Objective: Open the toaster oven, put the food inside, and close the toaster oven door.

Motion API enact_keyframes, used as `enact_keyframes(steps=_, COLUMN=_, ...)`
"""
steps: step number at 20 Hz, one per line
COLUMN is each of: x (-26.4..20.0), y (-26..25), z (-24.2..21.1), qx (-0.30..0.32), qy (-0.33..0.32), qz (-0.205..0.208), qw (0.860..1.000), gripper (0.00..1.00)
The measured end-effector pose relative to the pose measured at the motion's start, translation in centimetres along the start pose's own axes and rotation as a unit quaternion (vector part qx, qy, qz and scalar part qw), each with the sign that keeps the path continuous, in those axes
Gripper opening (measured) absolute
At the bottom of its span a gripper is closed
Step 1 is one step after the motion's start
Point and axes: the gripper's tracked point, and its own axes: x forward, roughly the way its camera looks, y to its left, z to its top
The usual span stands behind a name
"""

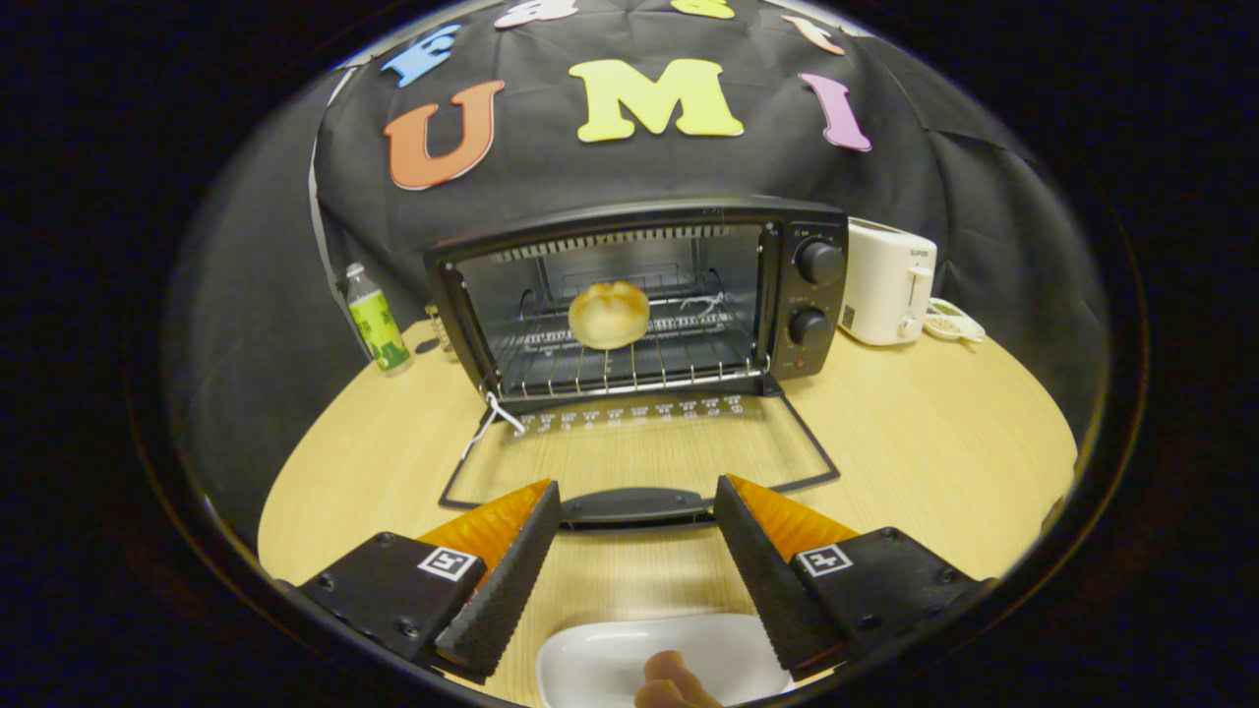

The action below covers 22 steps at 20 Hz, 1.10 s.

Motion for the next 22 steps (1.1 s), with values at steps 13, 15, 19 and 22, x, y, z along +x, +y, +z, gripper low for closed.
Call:
enact_keyframes(steps=13, x=1.6, y=0.0, z=-2.6, qx=0.012, qy=0.027, qz=-0.014, qw=0.999, gripper=1.00)
enact_keyframes(steps=15, x=1.6, y=-0.1, z=-2.8, qx=0.017, qy=0.029, qz=-0.022, qw=0.999, gripper=1.00)
enact_keyframes(steps=19, x=1.8, y=-0.2, z=-2.6, qx=0.015, qy=0.037, qz=-0.032, qw=0.999, gripper=1.00)
enact_keyframes(steps=22, x=1.7, y=0.1, z=-2.1, qx=0.021, qy=0.038, qz=-0.030, qw=0.999, gripper=1.00)
